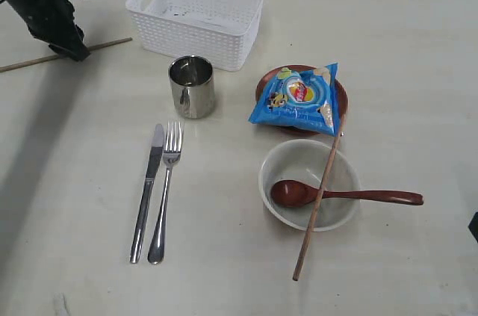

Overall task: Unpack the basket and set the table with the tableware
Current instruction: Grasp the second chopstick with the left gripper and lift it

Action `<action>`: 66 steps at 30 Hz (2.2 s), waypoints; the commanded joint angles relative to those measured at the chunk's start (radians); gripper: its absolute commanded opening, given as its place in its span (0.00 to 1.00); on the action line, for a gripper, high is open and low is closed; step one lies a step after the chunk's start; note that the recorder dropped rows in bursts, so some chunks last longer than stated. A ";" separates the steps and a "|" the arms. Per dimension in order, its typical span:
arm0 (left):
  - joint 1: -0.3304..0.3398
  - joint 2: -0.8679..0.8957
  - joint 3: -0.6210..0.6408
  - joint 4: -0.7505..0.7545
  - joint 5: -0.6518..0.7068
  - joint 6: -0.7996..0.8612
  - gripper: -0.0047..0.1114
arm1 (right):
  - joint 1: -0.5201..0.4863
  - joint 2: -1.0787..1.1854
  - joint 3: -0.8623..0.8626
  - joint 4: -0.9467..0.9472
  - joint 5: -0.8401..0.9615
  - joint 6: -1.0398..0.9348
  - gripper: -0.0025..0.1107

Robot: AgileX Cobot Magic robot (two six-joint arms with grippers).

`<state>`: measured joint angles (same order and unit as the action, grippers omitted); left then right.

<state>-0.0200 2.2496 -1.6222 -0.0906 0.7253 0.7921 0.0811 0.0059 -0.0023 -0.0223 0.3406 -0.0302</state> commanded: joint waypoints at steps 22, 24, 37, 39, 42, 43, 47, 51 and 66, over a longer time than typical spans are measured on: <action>-0.001 0.030 -0.002 0.007 0.232 -0.064 0.04 | -0.005 -0.006 0.002 -0.005 -0.002 0.000 0.02; -0.001 0.005 -0.002 0.007 0.252 -0.086 0.04 | -0.005 -0.006 0.002 -0.005 -0.002 0.000 0.02; -0.009 -0.310 0.164 -0.186 0.357 -0.271 0.07 | -0.005 -0.006 0.002 -0.005 -0.002 0.000 0.02; -0.032 -0.307 0.225 -0.174 0.314 -0.280 0.24 | -0.005 -0.006 0.002 -0.005 -0.002 0.000 0.02; -0.063 -0.307 0.298 -0.102 0.154 -0.395 0.39 | -0.005 -0.006 0.002 -0.005 -0.002 0.000 0.02; -0.073 -0.307 0.310 -0.086 0.113 -0.399 0.32 | -0.005 -0.006 0.002 -0.005 -0.002 0.000 0.02; -0.083 -0.296 0.321 0.013 0.047 -0.438 0.35 | -0.005 -0.006 0.002 -0.005 -0.002 0.000 0.02; -0.083 -0.253 0.321 0.114 0.066 -0.493 0.40 | -0.005 -0.006 0.002 -0.005 -0.002 0.000 0.02; -0.083 -0.165 0.321 0.106 0.021 -0.509 0.22 | -0.005 -0.006 0.002 -0.005 -0.002 0.000 0.02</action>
<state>-0.0993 2.0673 -1.3052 0.0110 0.7643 0.2924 0.0811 0.0059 -0.0023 -0.0223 0.3406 -0.0302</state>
